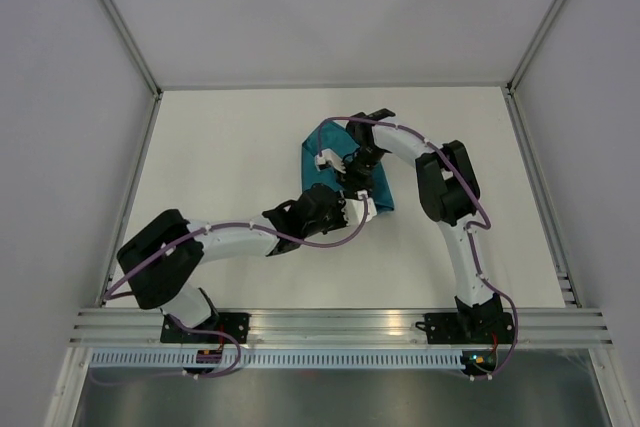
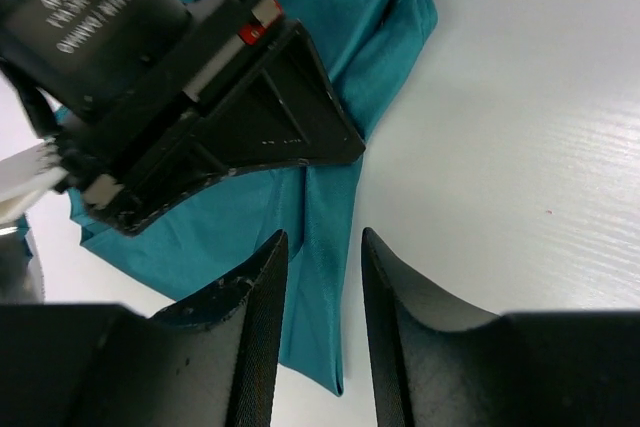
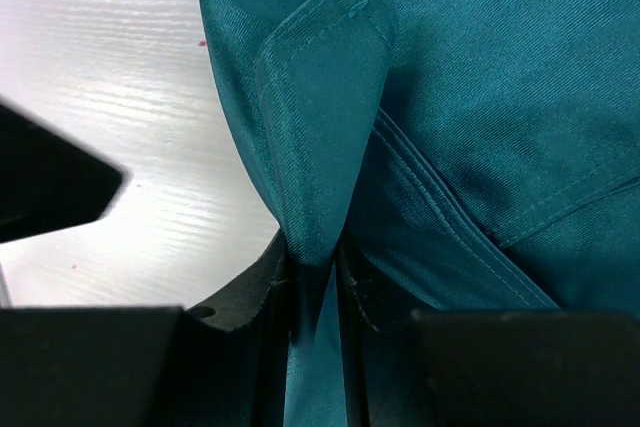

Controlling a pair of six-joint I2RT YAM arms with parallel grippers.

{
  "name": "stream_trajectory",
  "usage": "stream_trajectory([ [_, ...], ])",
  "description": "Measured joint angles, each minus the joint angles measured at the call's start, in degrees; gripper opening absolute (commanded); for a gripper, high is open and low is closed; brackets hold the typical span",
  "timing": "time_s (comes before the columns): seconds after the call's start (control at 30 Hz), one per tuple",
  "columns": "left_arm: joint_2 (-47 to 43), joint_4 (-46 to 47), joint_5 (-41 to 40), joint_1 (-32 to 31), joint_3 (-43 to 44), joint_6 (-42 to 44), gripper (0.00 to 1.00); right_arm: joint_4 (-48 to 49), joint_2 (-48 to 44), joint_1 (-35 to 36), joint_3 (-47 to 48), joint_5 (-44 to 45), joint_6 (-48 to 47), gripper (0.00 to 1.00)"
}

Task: Fold the napkin, place the utensils inside, and roll it up
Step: Roll the napkin with the utensil

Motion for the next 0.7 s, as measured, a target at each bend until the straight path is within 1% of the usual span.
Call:
stream_trajectory([
  [0.3, 7.58, 2.21, 1.31, 0.02, 1.49, 2.60, 0.45, -6.73, 1.46, -0.85, 0.28, -1.33, -0.26, 0.11],
  [0.53, 10.73, 3.50, 4.17, 0.28, 4.94, 3.32, 0.46, -10.05, 2.84, -1.14, 0.22, -1.27, -0.15, 0.10],
  [0.7, 11.26, 3.61, 5.79, 0.66, 5.16, 3.32, 0.46, -11.43, 3.34, -1.22, 0.24, -1.29, 0.09, 0.10],
])
